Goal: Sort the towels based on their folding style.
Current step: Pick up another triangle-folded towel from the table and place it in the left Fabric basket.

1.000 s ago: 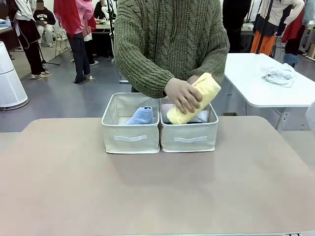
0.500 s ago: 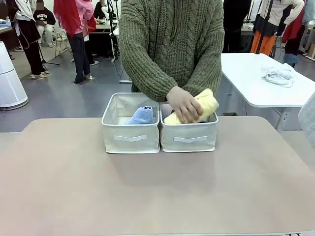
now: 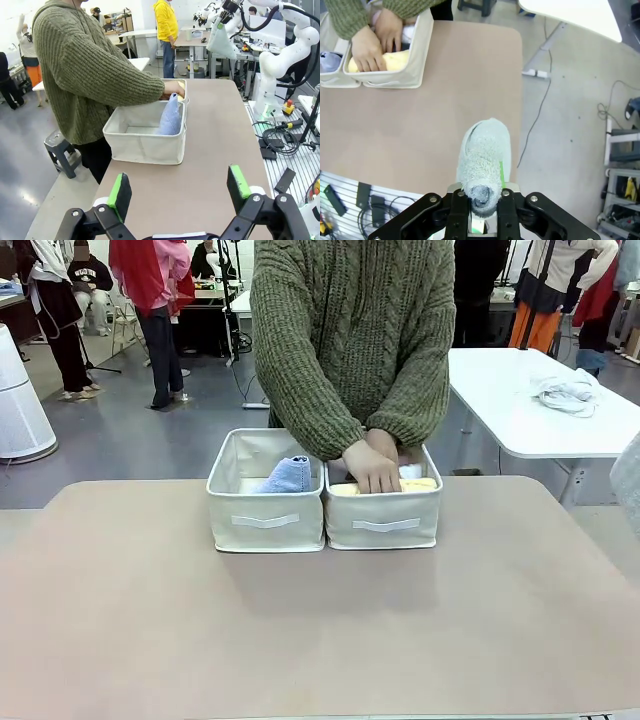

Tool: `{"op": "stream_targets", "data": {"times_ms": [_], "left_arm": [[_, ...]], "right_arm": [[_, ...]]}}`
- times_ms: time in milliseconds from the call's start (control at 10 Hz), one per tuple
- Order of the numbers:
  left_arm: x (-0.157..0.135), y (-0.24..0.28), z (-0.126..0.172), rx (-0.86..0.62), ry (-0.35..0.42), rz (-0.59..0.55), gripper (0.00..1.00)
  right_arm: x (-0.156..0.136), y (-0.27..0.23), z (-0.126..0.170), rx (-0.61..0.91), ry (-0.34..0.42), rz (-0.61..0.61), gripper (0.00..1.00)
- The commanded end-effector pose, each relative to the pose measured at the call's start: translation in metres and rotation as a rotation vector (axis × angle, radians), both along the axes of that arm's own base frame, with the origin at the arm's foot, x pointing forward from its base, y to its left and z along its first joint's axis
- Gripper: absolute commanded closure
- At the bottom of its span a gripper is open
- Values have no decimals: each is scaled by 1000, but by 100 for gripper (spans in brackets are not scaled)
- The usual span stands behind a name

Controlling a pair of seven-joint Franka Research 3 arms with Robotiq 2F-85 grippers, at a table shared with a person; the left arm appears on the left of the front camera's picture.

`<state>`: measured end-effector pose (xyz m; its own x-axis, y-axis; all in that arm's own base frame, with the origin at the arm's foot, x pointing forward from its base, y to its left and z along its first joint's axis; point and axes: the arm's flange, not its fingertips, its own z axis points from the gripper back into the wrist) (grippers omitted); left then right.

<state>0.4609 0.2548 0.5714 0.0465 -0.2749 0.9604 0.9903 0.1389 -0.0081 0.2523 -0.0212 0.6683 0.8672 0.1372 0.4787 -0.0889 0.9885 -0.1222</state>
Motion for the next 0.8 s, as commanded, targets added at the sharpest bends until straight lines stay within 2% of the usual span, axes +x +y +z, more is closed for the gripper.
{"op": "stream_targets", "data": {"times_ms": [0,700], "left_arm": [[-2,-2,0,3,-2,9,0],[-2,-2,0,3,-2,9,0]], "right_arm": [[-1,-1,1,-7,-4,-8,100],[-1,-1,1,-7,-4,-8,100]]}}
